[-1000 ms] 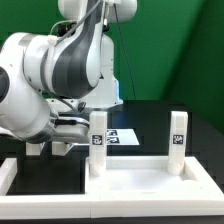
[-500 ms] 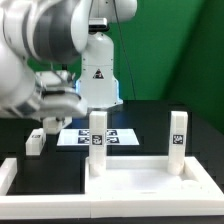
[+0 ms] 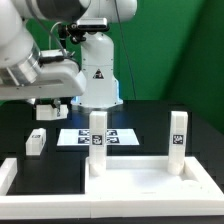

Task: Assemble desk

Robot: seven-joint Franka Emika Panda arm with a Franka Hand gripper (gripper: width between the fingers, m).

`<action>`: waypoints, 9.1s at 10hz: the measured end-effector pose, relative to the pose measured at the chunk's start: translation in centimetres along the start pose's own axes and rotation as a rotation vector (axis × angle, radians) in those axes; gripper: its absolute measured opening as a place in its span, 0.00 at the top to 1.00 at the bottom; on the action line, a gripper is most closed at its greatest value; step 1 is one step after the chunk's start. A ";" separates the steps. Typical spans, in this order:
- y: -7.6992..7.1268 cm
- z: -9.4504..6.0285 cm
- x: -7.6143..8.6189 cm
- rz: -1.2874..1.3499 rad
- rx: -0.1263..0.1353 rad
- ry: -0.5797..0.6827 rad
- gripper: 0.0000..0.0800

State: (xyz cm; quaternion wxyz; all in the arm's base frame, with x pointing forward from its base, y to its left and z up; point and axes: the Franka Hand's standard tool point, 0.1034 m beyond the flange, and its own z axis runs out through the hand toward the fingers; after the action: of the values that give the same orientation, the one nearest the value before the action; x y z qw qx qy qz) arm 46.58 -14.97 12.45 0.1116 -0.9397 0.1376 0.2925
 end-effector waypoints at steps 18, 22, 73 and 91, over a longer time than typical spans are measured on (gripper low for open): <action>-21.3 -11.3 2.0 -0.010 0.041 1.170 0.64; -24.4 -9.4 3.1 -0.016 0.046 1.139 0.64; -31.7 -4.2 6.1 0.185 -0.017 1.117 0.64; -30.7 -1.8 7.7 0.213 -0.105 1.162 0.64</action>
Offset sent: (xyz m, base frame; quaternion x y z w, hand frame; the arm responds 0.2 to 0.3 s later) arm 0.0280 0.0080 0.0803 -0.0942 0.1979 -0.0282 0.9753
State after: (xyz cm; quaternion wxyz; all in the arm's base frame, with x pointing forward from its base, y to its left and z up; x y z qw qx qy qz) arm 63.51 11.82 13.39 -0.0586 -0.9311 0.2551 -0.2541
